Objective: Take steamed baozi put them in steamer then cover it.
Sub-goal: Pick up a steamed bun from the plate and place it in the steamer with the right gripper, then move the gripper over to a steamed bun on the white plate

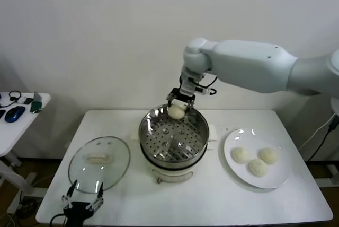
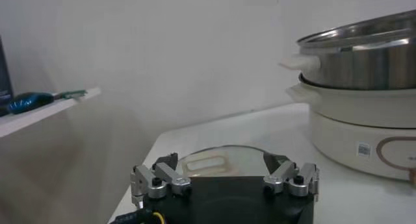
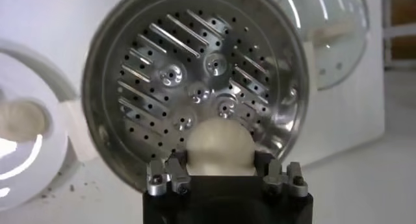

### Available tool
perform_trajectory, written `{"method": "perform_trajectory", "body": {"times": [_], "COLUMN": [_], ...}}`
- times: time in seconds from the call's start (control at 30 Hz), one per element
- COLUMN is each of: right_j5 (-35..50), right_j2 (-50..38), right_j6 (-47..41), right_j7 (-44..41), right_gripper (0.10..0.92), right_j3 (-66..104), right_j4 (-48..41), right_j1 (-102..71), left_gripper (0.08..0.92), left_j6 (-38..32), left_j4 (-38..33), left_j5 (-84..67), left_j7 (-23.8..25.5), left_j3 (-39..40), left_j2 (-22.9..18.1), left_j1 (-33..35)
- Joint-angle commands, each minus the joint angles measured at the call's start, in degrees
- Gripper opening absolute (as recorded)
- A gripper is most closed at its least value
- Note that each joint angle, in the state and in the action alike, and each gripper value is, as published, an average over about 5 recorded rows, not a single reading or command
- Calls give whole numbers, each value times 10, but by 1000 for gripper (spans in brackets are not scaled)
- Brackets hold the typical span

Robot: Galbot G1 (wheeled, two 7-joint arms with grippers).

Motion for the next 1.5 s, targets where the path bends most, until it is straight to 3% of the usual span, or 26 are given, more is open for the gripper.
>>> {"method": "perform_trajectory", "body": {"times": [0.03, 0.53, 0.77, 0.9, 1.07, 1.2, 1.27, 1.5], "right_j5": [-89, -107, -99, -23, 154, 356, 406, 389], "right_j2": [49, 63, 64, 43, -4, -76, -129, -290], "right_j6": [51, 68, 76, 78, 69, -32, -118, -327], "right_j7": [22, 51, 68, 51, -5, -51, -66, -10], "right_gripper": [672, 676, 793, 820, 823, 823, 823, 823], "right_j3": [-9, 8, 18, 6, -51, -152, -199, -330], "right_j4": [-71, -133, -135, -98, -42, 18, 51, 147], "right_j1": [-59, -108, -105, -58, 56, 156, 201, 258], "left_gripper": [823, 823, 823, 823, 823, 823, 823, 823], "left_j6": [0, -6, -8, -8, -6, -4, -4, -4], "left_j4": [0, 11, 9, 5, 0, -1, 0, 5], "left_j5": [0, 1, 4, 7, 11, 12, 12, 11], "left_j7": [0, -6, -8, -8, -6, -4, -4, -4], "left_j3": [0, 2, 4, 5, 8, 8, 8, 12], "left_j2": [0, 0, -1, -2, -3, -3, -3, 0], "left_j1": [0, -5, -3, -2, -1, -2, -3, -10]}}
